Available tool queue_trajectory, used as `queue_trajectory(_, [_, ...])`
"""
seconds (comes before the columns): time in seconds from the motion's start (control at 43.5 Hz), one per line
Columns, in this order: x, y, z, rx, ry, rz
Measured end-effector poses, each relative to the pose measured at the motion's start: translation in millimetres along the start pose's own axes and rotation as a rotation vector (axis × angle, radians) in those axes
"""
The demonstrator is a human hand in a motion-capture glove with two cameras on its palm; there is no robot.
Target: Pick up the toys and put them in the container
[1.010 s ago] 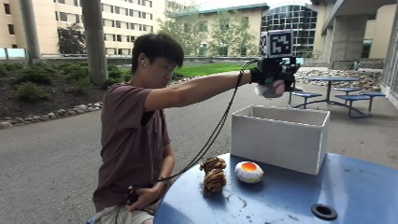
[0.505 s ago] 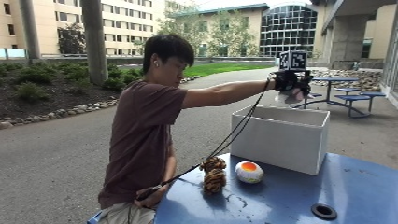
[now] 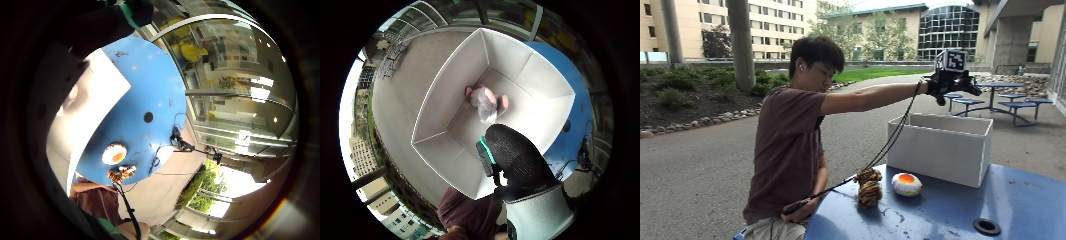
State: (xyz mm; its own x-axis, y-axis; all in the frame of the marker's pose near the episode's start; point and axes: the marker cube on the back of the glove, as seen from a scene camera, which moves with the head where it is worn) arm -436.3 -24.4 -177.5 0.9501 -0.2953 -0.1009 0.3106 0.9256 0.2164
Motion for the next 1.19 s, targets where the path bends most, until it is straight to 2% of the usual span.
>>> queue_trajectory(0.046, [19.6,15.2,0.6,0.001,0.043,-0.041])
queue_trajectory(0.253, [106.3,87.3,5.0,0.029,0.042,0.017])
queue_trajectory(0.344, [112.5,108.2,9.7,0.052,-0.106,0.075])
queue_trajectory(0.39, [121.2,120.5,21.5,0.057,-0.112,0.042])
queue_trajectory(0.459, [142.7,146.0,59.5,0.047,-0.028,-0.098])
queue_trajectory(0.574, [147.2,166.4,139.4,-0.03,-0.057,-0.187])
queue_trajectory(0.758, [132.0,170.7,285.1,-0.222,-0.128,-0.203])
queue_trajectory(0.873, [123.3,173.0,346.3,-0.324,-0.126,-0.216])
queue_trajectory(1.01, [106.5,170.0,361.3,-0.196,-0.213,-0.212])
queue_trajectory(1.194, [97.7,158.8,351.0,-0.034,-0.187,-0.241])
